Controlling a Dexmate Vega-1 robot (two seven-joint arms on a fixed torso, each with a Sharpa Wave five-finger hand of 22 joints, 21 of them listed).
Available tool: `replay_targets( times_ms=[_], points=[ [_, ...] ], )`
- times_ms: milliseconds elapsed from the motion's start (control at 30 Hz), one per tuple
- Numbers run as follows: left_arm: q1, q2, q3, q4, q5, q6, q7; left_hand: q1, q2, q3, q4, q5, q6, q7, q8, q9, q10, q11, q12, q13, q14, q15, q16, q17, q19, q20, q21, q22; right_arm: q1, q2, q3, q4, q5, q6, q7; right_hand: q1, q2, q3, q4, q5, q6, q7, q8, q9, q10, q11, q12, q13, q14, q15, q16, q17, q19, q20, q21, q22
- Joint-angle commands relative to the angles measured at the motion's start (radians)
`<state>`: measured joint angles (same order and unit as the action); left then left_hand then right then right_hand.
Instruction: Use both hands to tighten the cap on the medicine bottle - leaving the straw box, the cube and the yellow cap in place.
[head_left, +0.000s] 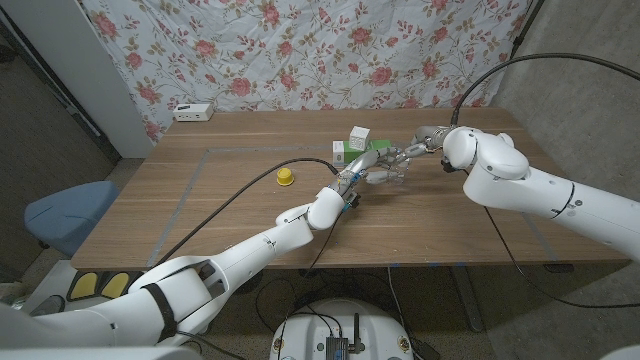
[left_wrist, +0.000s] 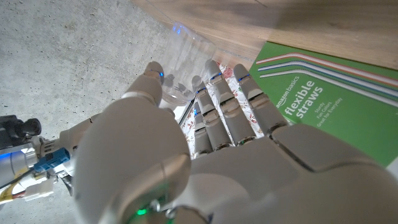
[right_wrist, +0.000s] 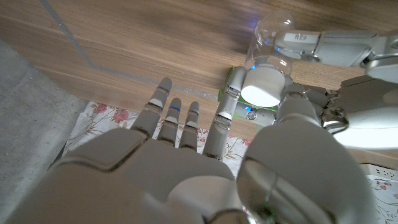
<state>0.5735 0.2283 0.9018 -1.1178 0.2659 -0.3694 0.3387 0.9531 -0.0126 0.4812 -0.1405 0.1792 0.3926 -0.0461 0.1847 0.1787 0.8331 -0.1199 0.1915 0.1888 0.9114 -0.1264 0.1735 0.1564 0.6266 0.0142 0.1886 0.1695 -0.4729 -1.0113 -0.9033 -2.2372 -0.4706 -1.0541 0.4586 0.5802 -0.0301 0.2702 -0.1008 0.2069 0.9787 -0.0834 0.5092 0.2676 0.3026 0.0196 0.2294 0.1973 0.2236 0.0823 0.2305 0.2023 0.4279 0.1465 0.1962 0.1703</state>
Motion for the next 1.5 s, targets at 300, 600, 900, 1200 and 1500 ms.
replay_targets(
  times_ms=[300,600,900,1200,1500],
  points=[
    [0.011,0.004,-0.001,-0.016,0.0,0.013,0.006,-0.001,0.006,0.009,-0.004,0.007,0.009,-0.003,0.005,0.002,0.031,-0.029,0.004,0.004,0.004,-0.072,-0.001,0.004,0.001,0.001,0.006,0.003,0.008,0.022,-0.025,0.009,-0.017,-0.026,-0.026,-0.016,0.008,-0.004,-0.004,0.001,0.094,0.005,0.035,-0.009,0.053,-0.016,0.01,0.003,0.032,-0.01,0.013,0.005,0.019,-0.009,0.002,0.001],
    [0.012,0.005,-0.001,-0.019,0.002,0.012,0.008,-0.001,0.007,0.012,-0.004,0.007,0.01,-0.005,0.005,0.002,0.031,-0.027,0.004,0.004,0.006,-0.071,0.0,0.005,0.001,0.002,0.006,0.003,0.001,0.03,-0.029,0.005,-0.028,-0.045,-0.063,-0.022,0.012,-0.006,-0.01,0.0,0.178,0.018,0.062,-0.023,0.101,-0.031,0.016,0.002,0.056,-0.016,0.019,0.004,0.031,-0.019,0.003,0.002],
    [0.014,0.008,-0.002,-0.022,0.002,0.01,0.008,-0.002,0.005,0.013,-0.004,0.007,0.011,-0.006,0.005,0.002,0.032,-0.025,0.005,0.004,0.005,-0.071,0.0,0.005,0.001,0.004,0.006,0.003,0.005,0.031,-0.037,0.002,-0.022,-0.058,-0.075,-0.045,0.008,-0.016,-0.005,-0.006,0.213,0.025,0.069,-0.035,0.121,-0.037,0.015,0.001,0.069,-0.022,0.021,0.005,0.039,-0.026,0.003,0.002],
    [0.019,0.012,-0.005,-0.03,0.004,0.01,0.01,-0.001,0.005,0.016,-0.005,0.007,0.01,-0.006,0.005,0.002,0.033,-0.025,0.005,0.004,0.004,-0.072,-0.001,0.004,0.001,0.005,0.006,0.003,0.02,0.02,-0.053,-0.009,-0.019,-0.068,-0.056,-0.098,-0.019,-0.044,0.007,-0.022,0.163,0.026,0.039,-0.048,0.107,-0.018,-0.002,0.001,0.063,-0.014,0.014,0.006,0.026,-0.024,-0.004,0.002],
    [0.025,0.017,-0.006,-0.039,0.004,0.01,0.008,-0.003,0.006,0.017,-0.004,0.007,0.011,-0.006,0.005,0.002,0.031,-0.027,0.004,0.004,0.005,-0.071,0.0,0.005,0.001,0.004,0.007,0.003,0.039,0.001,-0.072,-0.028,-0.018,-0.085,-0.023,-0.173,-0.029,-0.074,0.031,-0.031,0.034,0.026,-0.015,-0.044,0.057,0.021,-0.03,0.003,0.034,0.003,-0.005,0.006,0.0,-0.012,-0.01,0.002]
  ],
)
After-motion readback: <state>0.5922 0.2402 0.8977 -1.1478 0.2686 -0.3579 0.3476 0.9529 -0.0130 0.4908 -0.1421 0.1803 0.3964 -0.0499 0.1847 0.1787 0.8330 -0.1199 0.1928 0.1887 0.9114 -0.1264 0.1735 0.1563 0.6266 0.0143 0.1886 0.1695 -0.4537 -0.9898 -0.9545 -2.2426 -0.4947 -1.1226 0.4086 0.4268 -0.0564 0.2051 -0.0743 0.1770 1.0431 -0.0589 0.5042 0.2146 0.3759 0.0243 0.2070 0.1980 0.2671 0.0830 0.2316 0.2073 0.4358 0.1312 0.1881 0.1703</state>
